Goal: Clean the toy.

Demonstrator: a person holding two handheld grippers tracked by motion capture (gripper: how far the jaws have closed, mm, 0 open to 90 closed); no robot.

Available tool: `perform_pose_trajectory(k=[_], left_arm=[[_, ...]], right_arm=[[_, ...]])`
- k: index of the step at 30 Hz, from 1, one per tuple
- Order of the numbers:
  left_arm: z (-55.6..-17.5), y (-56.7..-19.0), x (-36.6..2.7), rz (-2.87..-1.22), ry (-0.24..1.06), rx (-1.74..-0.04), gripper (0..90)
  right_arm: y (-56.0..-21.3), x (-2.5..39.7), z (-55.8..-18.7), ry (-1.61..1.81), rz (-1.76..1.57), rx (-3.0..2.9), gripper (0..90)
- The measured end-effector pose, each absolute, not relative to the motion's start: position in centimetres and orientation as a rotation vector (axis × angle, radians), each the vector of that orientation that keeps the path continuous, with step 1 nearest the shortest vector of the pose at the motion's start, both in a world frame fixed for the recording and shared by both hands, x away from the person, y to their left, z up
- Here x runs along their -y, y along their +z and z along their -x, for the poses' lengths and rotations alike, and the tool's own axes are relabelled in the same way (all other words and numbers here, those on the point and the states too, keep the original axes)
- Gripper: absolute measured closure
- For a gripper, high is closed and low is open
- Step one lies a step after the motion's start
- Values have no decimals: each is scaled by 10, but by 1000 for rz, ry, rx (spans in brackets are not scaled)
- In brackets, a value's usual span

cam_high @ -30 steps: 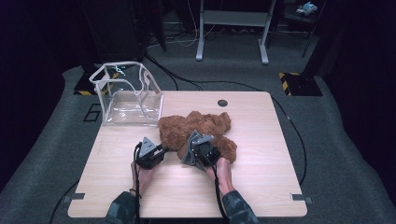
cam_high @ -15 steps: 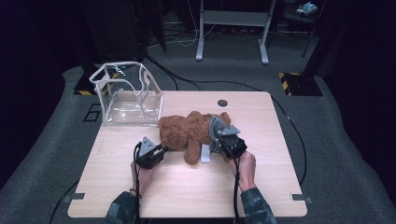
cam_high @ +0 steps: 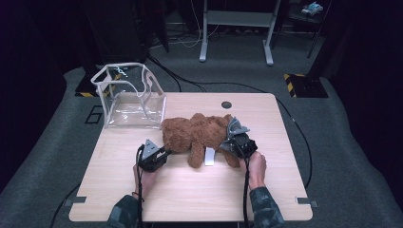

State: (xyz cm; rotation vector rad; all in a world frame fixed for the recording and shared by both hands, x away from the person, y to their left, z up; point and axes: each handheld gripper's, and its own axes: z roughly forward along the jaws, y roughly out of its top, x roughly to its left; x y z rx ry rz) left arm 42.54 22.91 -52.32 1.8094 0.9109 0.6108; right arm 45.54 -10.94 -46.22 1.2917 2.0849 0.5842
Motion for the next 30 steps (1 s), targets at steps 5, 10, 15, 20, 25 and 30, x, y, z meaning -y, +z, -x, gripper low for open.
perform_pose_trajectory(k=[5, 10, 15, 20, 25, 30], left_arm=[[-426, -523, -230, -1814, 607, -911, 758], [-426, -523, -230, -1813, 604, -911, 759], [-426, -523, -230, -1813, 603, -911, 759], [-426, -523, -230, -1808, 603, -918, 759], [-426, -523, -230, -1808, 600, -919, 759], [-426, -523, -230, -1811, 604, -923, 758]], right_arm=[[-431, 103, -464, 679, -1270, -2033, 789], [-423, 88, -486, 679, -1244, -2042, 789], [-460, 96, -507, 683, -1384, -2087, 792], [-481, 102, -511, 614, -1454, -2151, 792], [-468, 109, -508, 601, -1429, -2157, 790], [-427, 114, -498, 744, -1382, -2063, 789]])
